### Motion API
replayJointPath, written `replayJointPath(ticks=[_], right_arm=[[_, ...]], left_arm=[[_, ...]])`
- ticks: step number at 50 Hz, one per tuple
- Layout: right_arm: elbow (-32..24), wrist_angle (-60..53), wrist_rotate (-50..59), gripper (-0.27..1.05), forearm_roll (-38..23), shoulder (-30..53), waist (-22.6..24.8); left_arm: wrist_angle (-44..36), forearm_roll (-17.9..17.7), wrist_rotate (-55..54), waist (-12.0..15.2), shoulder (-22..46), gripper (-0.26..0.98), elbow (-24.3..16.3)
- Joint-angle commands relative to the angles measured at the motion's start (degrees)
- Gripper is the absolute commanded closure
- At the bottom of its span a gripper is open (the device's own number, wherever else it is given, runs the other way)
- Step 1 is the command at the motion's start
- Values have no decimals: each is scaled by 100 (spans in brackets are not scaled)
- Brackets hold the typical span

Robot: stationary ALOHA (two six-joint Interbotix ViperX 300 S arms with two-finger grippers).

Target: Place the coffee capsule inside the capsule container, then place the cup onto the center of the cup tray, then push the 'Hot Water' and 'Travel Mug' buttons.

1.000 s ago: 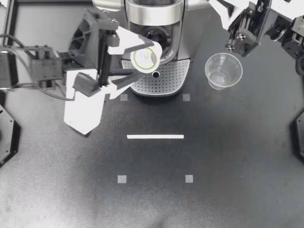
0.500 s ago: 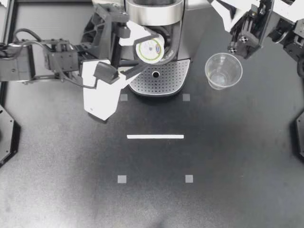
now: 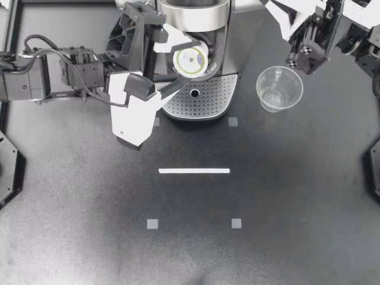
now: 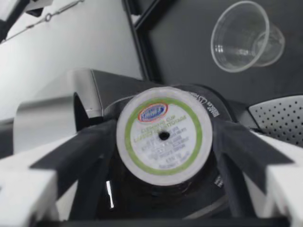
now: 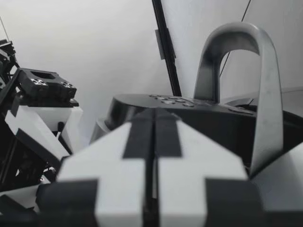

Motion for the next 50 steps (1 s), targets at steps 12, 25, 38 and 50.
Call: replayJointPath(ticks=[12, 25, 38, 50], right_arm=[[-53, -62, 18, 70, -9, -44, 18], [-237, -79, 9, 70, 202, -18, -167], [-809, 905, 0, 70, 316, 114, -826], [-1406, 1494, -9, 70, 211, 624, -1160]], left_arm=[[26, 299, -422, 62, -123, -4, -141], [-483, 255, -1125, -255, -536, -4, 352], [-2171, 255, -2892, -352, -1160, -3, 1608], [-3393, 246, -3964, -352, -1389, 12, 2417]])
